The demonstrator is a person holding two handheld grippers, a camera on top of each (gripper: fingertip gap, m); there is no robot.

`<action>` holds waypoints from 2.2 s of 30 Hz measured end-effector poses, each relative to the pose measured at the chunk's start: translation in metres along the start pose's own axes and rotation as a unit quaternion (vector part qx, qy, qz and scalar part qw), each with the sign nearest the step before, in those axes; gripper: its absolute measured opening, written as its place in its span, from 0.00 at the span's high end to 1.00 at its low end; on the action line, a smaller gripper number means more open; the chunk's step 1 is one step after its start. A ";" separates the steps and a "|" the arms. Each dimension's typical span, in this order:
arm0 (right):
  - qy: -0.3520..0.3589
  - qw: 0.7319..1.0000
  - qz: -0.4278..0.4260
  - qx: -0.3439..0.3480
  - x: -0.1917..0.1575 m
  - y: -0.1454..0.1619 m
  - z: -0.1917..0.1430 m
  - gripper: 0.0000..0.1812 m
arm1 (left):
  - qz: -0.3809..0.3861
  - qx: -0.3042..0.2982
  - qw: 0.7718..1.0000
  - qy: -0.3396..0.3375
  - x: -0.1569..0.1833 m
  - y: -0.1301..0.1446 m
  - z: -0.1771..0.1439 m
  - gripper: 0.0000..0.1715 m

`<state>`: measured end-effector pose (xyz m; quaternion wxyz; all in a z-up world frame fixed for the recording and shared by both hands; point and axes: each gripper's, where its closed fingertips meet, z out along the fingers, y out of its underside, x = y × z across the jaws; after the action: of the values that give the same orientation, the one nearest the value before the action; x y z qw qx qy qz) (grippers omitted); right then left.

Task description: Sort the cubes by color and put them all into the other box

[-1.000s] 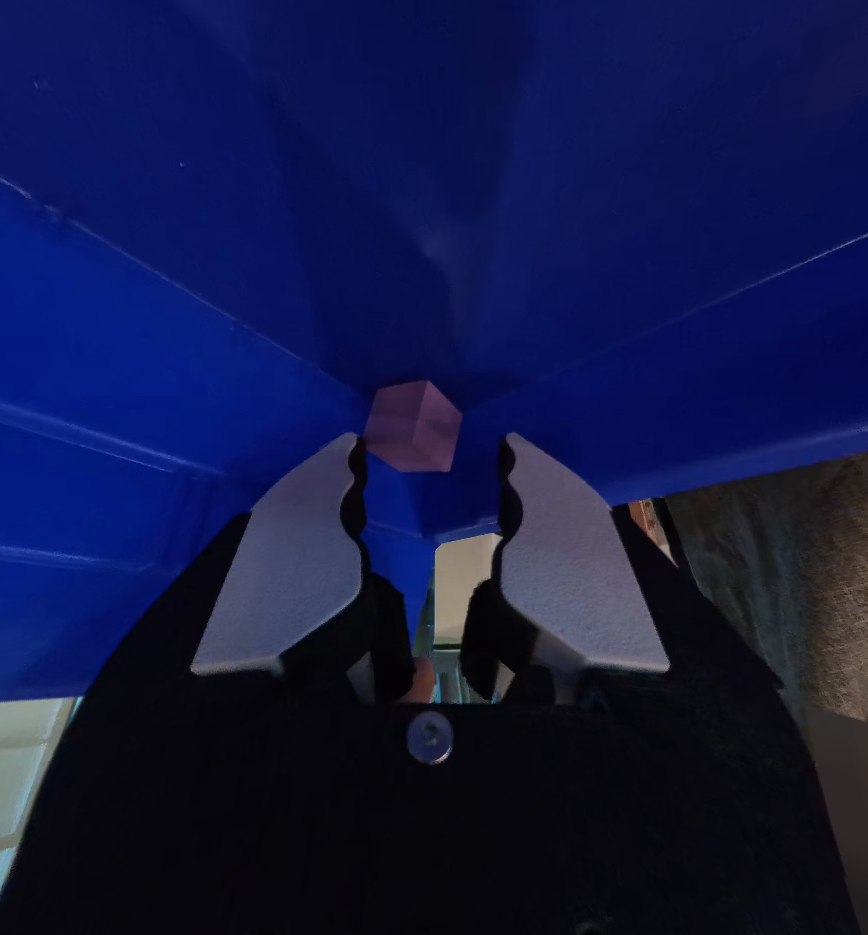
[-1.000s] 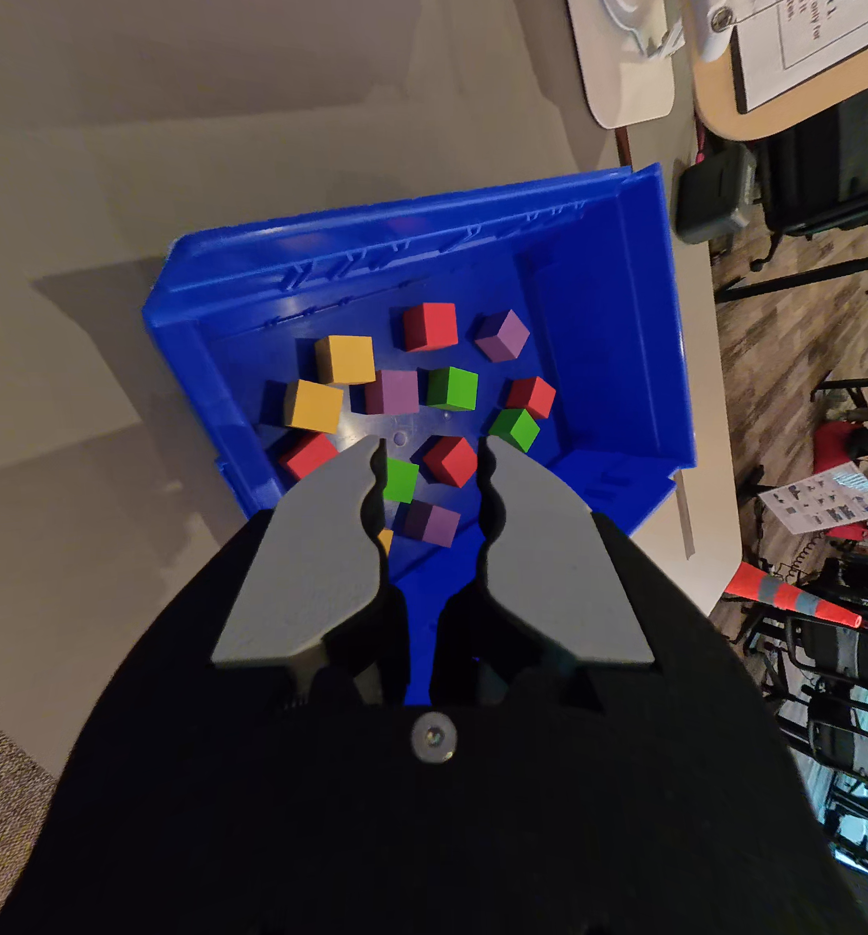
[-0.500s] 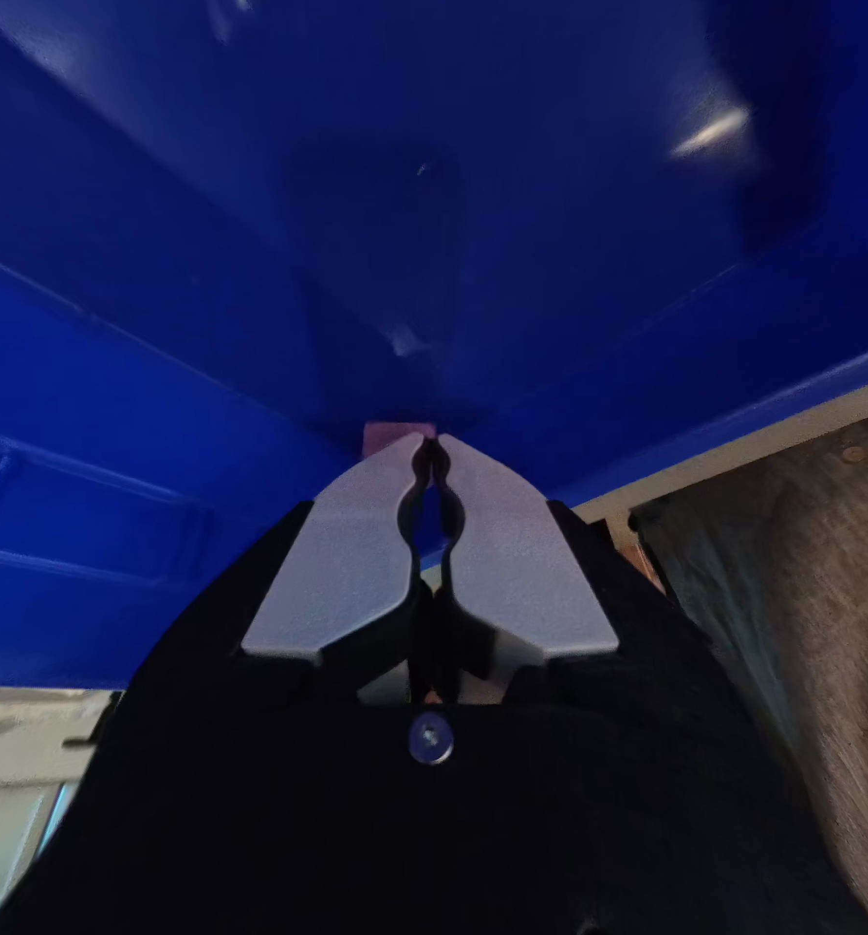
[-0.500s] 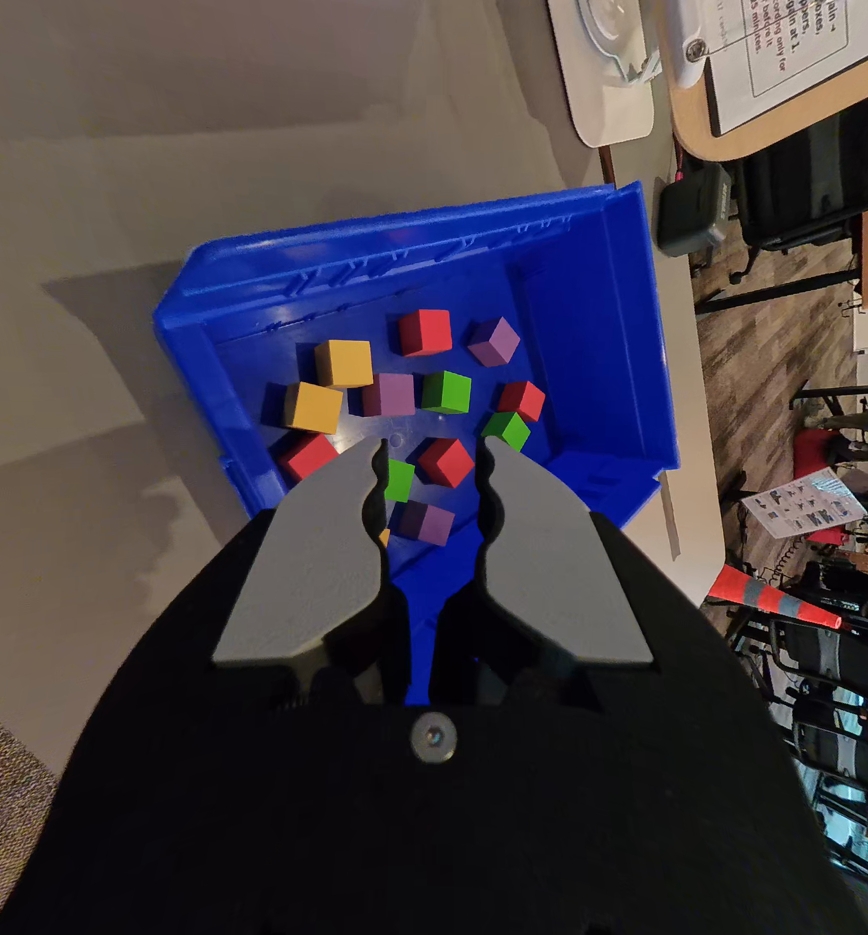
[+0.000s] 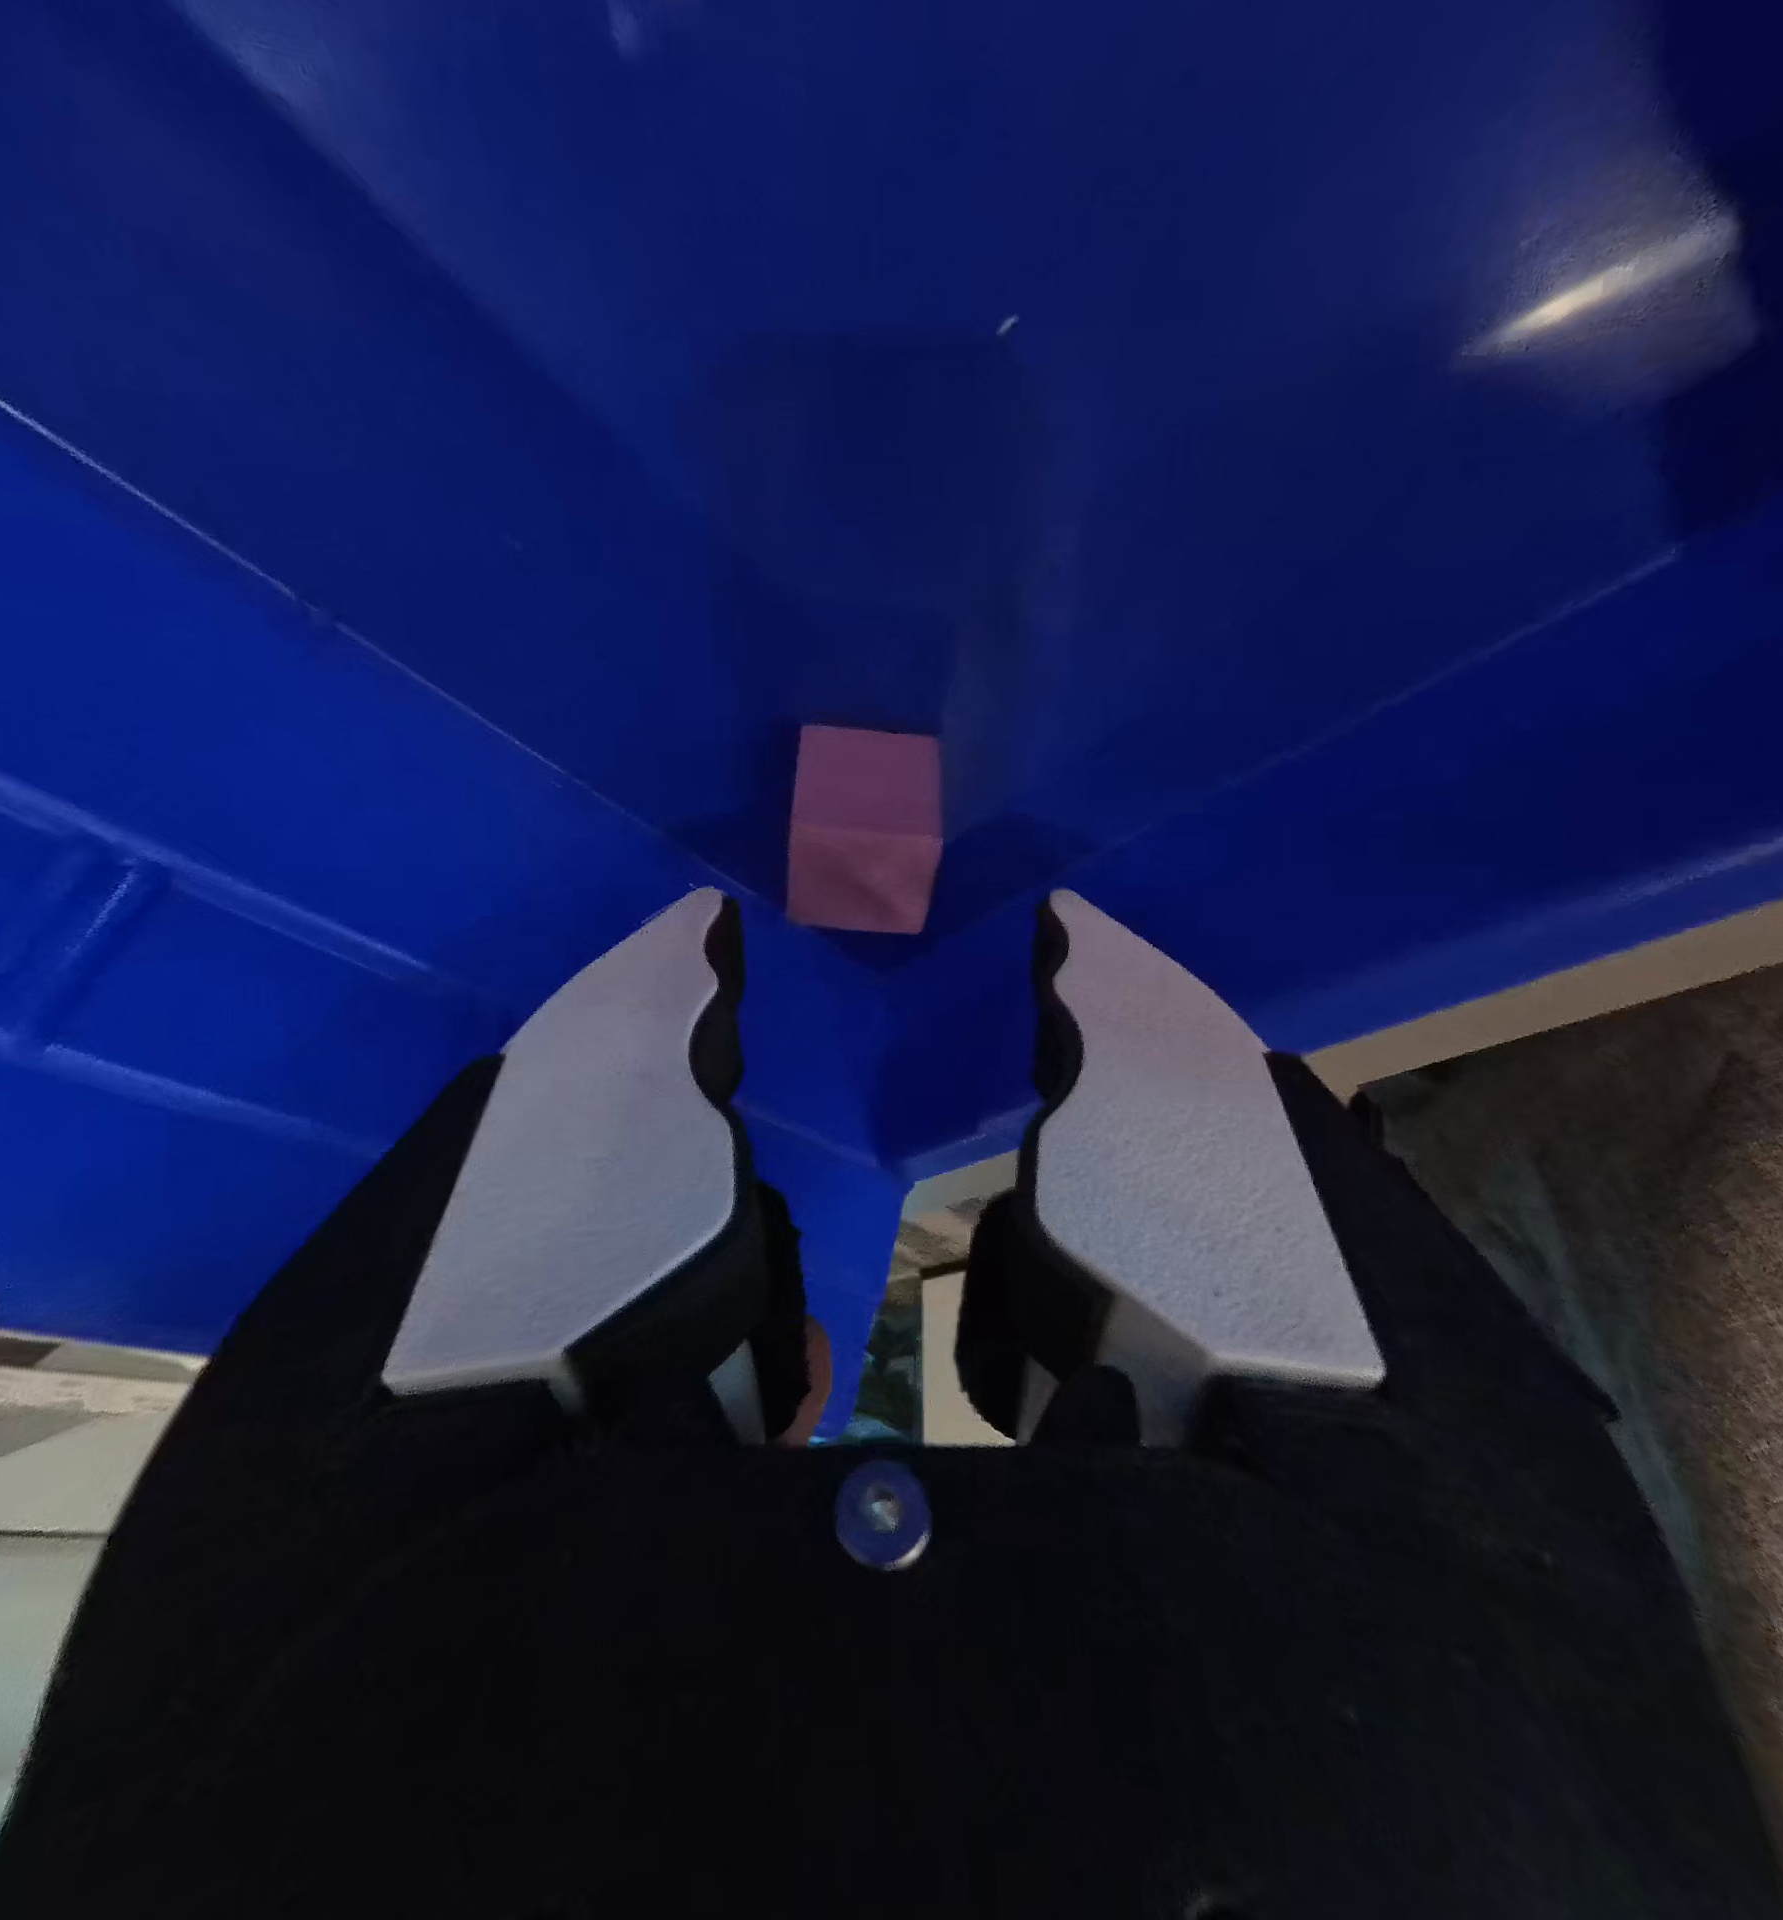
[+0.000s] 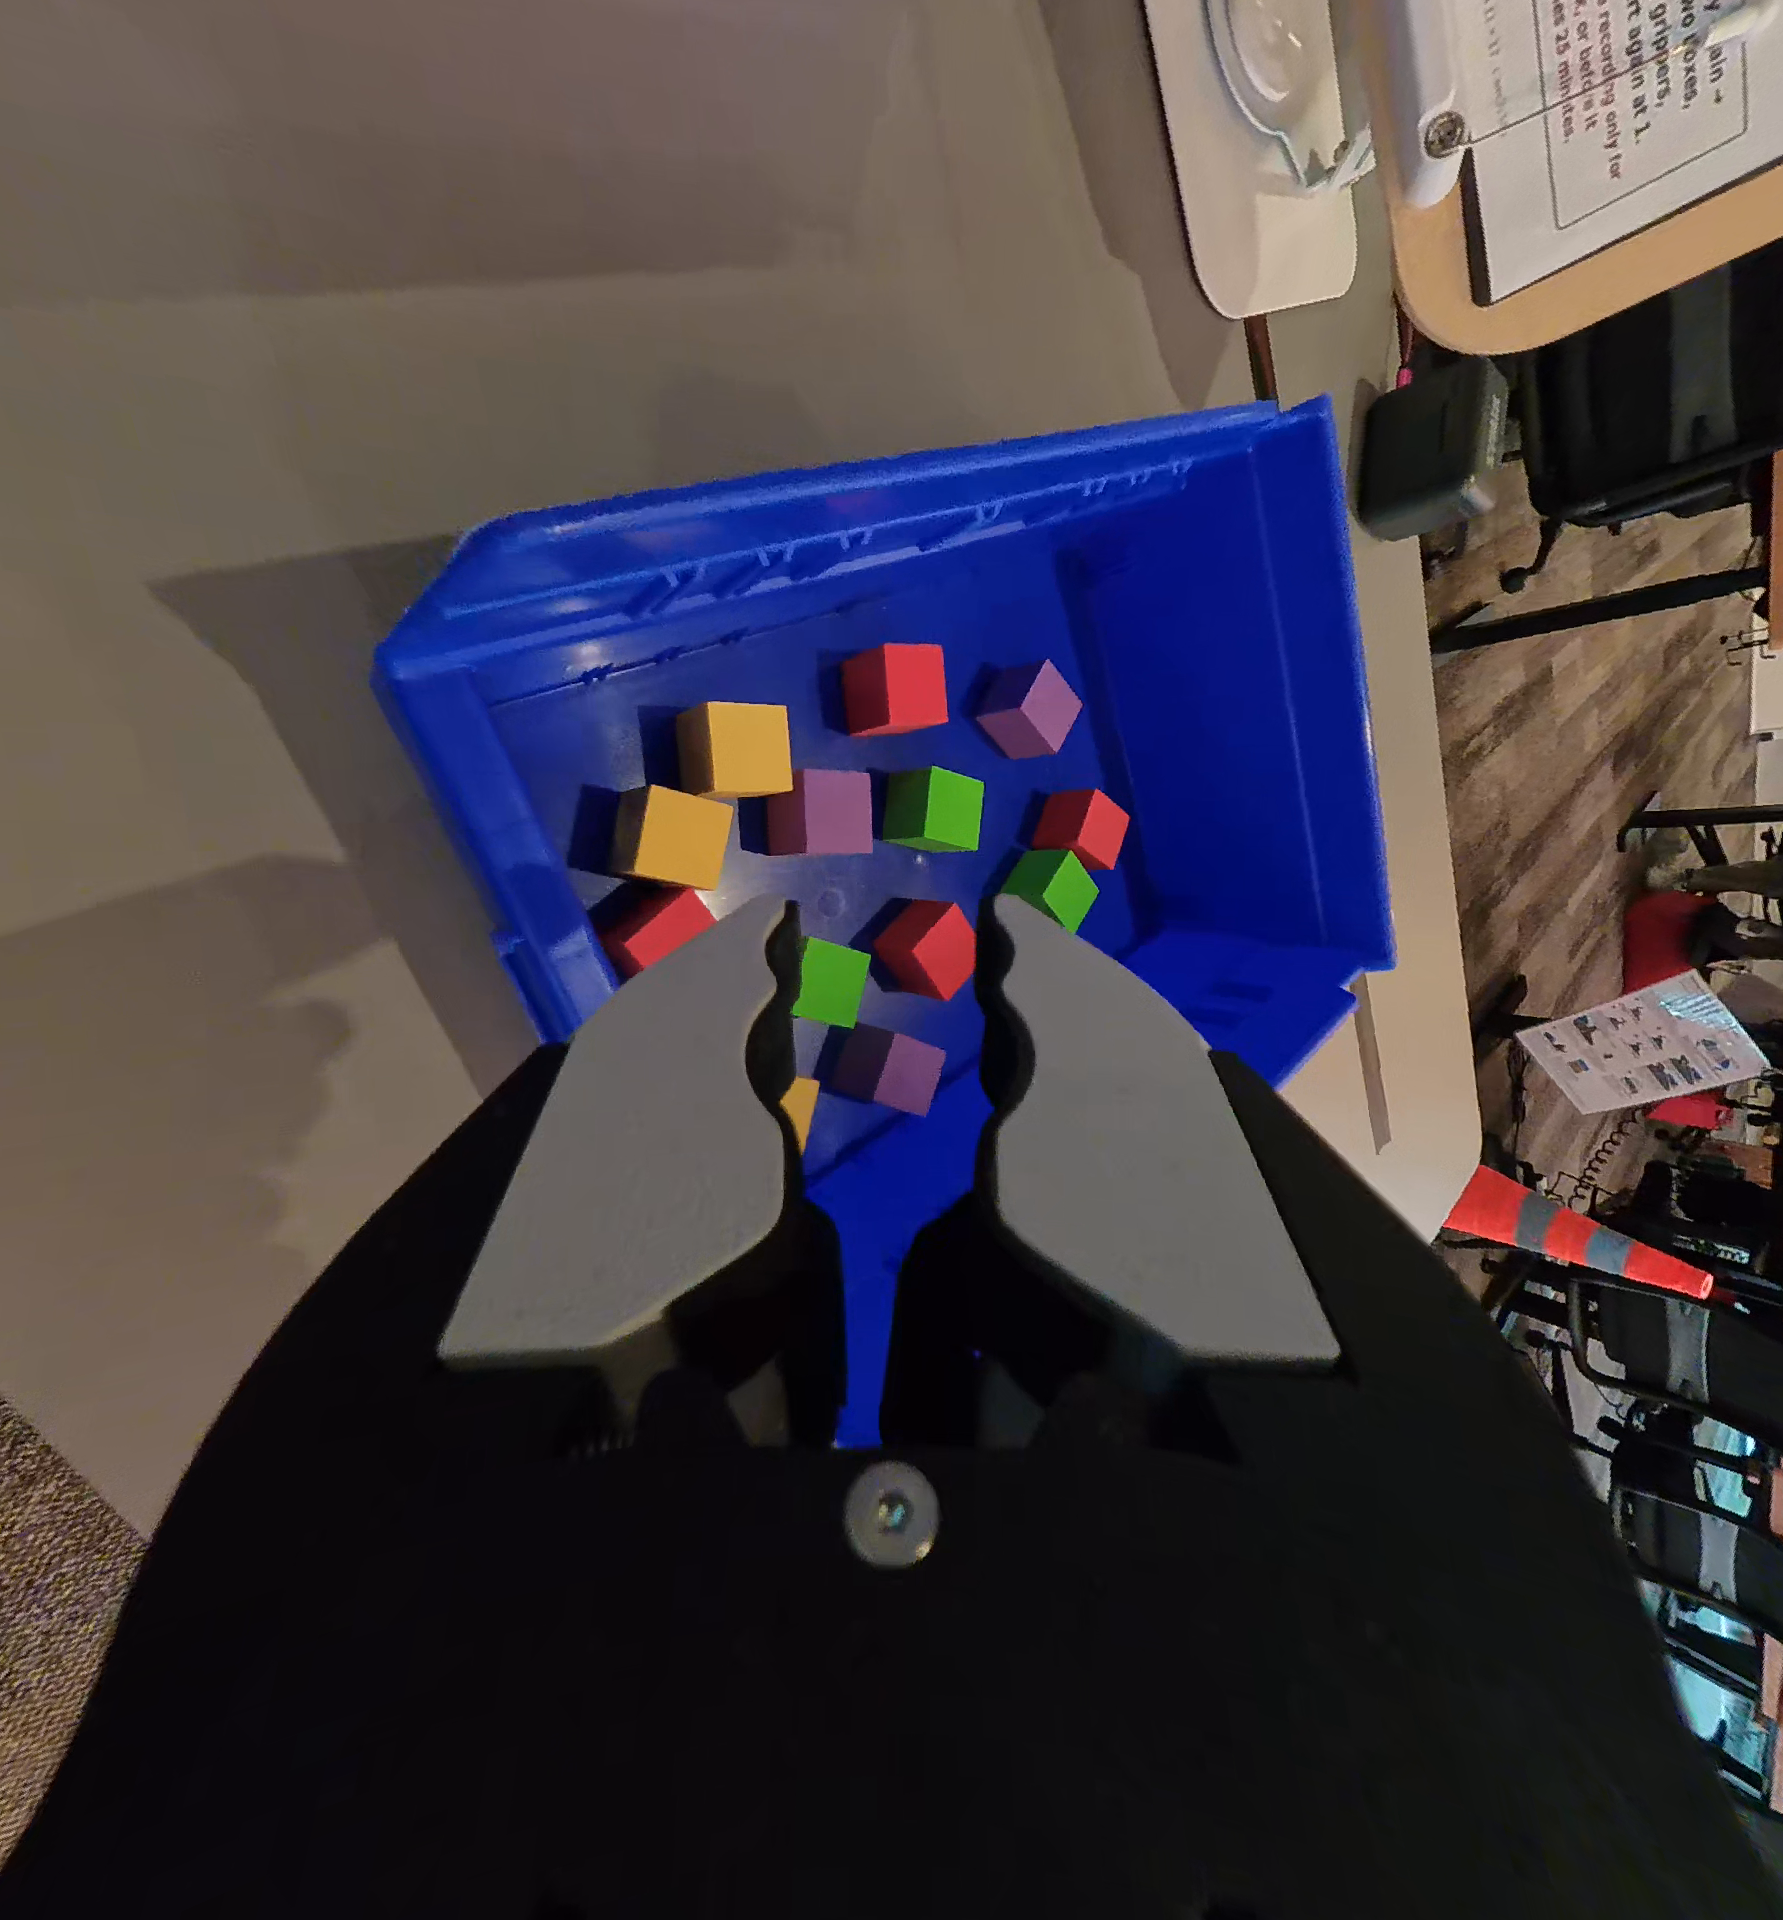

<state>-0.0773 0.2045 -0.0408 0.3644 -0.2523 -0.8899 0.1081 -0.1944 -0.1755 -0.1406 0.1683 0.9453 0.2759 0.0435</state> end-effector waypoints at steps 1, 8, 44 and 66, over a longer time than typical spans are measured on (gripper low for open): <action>-0.001 1.000 0.000 0.001 -0.001 -0.001 0.000 0.82 | -0.004 -0.004 1.000 0.005 -0.001 0.000 0.003 0.68; 0.002 1.000 -0.003 0.000 0.000 0.000 -0.003 0.83 | -0.006 -0.008 1.000 0.012 -0.005 -0.003 0.011 0.83; -0.087 0.898 -0.066 0.425 -0.087 -0.246 -0.076 0.83 | 0.239 0.402 0.719 0.514 0.205 0.035 -0.193 0.84; 0.009 0.957 0.040 0.289 0.018 -0.142 -0.051 0.84 | 0.131 0.709 0.660 0.210 0.130 0.022 -0.250 0.65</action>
<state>-0.1049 0.0935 0.0599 0.4252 -0.1726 -0.8066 0.3726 -0.1172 -0.0493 0.1001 -0.6234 0.7701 0.1242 0.0540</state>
